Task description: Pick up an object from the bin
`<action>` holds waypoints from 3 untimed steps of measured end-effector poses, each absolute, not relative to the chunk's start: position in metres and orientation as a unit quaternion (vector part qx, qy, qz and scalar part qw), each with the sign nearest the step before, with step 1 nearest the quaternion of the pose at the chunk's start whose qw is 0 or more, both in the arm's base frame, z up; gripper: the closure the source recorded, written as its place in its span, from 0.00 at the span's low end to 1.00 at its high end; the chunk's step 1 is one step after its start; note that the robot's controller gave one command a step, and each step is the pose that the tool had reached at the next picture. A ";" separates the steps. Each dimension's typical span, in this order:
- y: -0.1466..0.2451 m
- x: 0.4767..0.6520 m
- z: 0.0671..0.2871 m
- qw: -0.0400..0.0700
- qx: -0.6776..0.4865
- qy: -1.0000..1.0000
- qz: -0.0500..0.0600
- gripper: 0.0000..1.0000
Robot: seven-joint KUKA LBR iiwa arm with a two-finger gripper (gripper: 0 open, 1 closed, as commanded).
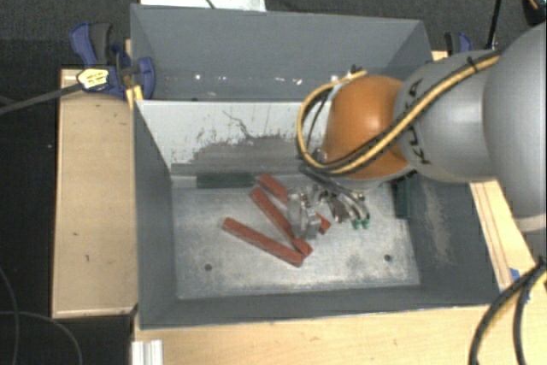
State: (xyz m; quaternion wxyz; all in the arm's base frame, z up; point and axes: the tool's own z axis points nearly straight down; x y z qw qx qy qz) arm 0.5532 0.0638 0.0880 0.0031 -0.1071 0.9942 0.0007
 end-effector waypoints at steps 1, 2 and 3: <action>0.062 0.553 0.087 0.002 -0.107 0.994 0.000 0.00; 0.003 0.559 0.070 0.001 -0.059 0.998 0.000 0.00; 0.006 0.558 0.071 0.001 -0.062 0.998 0.000 1.00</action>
Offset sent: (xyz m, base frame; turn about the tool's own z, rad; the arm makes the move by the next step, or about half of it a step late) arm 0.0000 0.0000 0.0000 0.0000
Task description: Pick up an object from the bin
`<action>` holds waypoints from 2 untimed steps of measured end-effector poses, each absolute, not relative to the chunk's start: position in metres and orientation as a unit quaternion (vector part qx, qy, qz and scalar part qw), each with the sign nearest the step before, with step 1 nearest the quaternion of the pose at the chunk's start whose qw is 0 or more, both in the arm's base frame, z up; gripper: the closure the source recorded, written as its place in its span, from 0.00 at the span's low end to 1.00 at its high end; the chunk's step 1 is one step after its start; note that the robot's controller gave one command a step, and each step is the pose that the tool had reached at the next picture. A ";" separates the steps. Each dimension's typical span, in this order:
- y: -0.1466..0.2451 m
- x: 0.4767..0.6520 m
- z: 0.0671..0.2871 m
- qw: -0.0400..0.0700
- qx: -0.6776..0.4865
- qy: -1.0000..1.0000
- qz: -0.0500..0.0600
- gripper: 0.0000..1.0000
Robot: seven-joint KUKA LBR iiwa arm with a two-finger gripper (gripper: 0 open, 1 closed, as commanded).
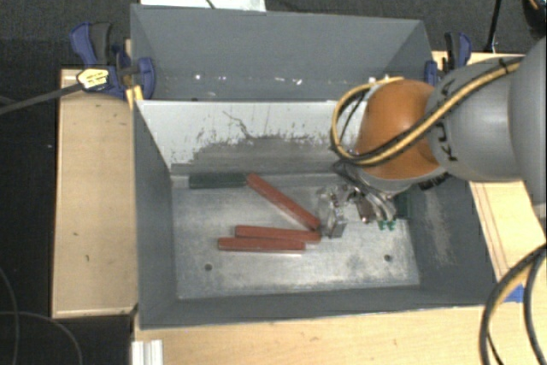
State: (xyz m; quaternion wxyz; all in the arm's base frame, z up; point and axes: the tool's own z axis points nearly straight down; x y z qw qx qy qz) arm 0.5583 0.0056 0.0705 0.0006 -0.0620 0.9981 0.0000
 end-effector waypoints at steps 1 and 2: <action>0.028 0.573 0.130 0.005 -0.118 0.993 0.000 1.00; 0.027 0.572 0.127 0.002 -0.117 0.993 0.000 0.00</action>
Offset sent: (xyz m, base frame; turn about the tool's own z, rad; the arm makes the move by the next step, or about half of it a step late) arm 0.0124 0.0213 0.0561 -0.1126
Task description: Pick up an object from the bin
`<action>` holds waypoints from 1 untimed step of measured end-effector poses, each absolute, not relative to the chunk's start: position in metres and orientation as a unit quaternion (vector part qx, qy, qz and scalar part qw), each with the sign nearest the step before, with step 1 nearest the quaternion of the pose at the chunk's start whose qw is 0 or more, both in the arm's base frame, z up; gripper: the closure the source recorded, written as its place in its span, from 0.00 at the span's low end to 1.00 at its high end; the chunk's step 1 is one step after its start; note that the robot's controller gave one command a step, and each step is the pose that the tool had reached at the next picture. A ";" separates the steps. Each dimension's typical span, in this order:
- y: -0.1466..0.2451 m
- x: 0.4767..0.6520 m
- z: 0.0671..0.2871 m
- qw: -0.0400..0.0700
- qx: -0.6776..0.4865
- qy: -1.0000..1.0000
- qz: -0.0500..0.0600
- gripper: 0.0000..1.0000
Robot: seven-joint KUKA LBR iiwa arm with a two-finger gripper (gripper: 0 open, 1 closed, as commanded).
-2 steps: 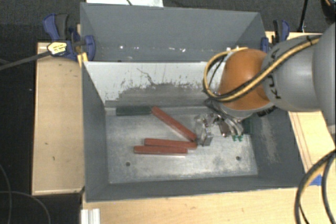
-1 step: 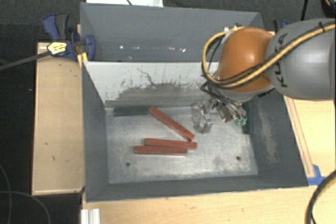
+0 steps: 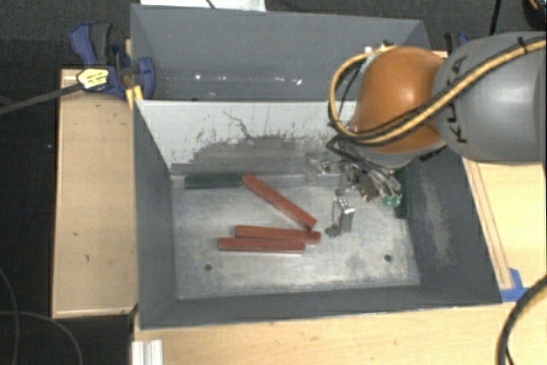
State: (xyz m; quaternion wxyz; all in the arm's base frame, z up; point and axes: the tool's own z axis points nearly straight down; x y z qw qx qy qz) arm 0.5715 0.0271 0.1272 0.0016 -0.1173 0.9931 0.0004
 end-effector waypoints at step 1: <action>0.078 0.531 0.068 -0.002 -0.176 0.984 0.002 0.00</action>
Offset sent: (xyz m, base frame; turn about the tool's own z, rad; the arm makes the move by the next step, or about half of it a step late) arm -0.0387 0.0479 -0.0572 -0.1124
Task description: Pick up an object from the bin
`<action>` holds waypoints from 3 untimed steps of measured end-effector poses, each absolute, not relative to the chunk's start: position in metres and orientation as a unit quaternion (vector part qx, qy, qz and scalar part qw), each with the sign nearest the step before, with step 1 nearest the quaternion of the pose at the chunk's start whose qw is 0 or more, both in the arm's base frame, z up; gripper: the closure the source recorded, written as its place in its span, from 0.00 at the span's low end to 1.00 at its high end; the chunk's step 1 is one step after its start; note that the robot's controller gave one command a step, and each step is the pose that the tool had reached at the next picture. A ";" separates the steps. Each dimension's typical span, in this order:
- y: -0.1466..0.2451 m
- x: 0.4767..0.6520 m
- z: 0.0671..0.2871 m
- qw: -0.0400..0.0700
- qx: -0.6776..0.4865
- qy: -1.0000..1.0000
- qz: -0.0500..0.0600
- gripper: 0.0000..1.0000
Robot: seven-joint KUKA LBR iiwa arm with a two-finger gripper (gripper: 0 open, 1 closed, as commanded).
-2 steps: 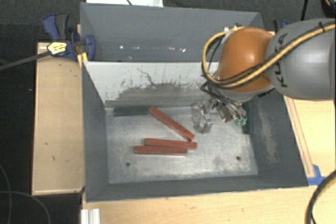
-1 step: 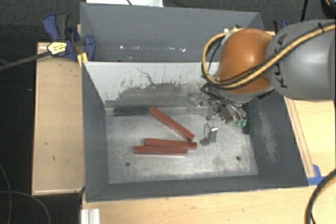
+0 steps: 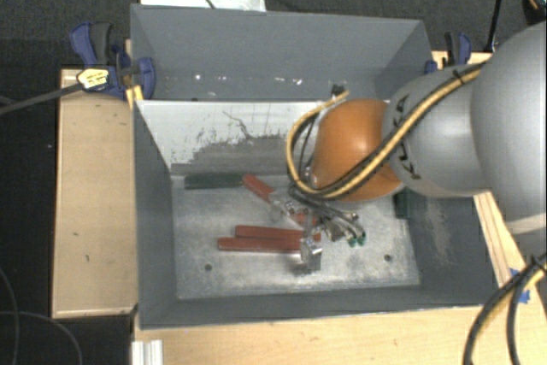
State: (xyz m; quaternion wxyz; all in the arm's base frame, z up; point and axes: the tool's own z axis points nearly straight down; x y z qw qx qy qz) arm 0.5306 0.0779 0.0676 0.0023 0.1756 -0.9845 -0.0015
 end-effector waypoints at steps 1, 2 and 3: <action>0.075 0.533 0.071 -0.001 0.174 -0.985 -0.001 1.00; 0.048 0.520 0.222 -0.005 0.165 -0.986 0.001 1.00; 0.048 0.519 0.218 -0.001 0.165 -0.986 0.000 0.00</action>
Offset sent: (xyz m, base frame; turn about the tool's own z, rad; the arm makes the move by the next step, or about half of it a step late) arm 0.0000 0.0000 0.0000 0.0000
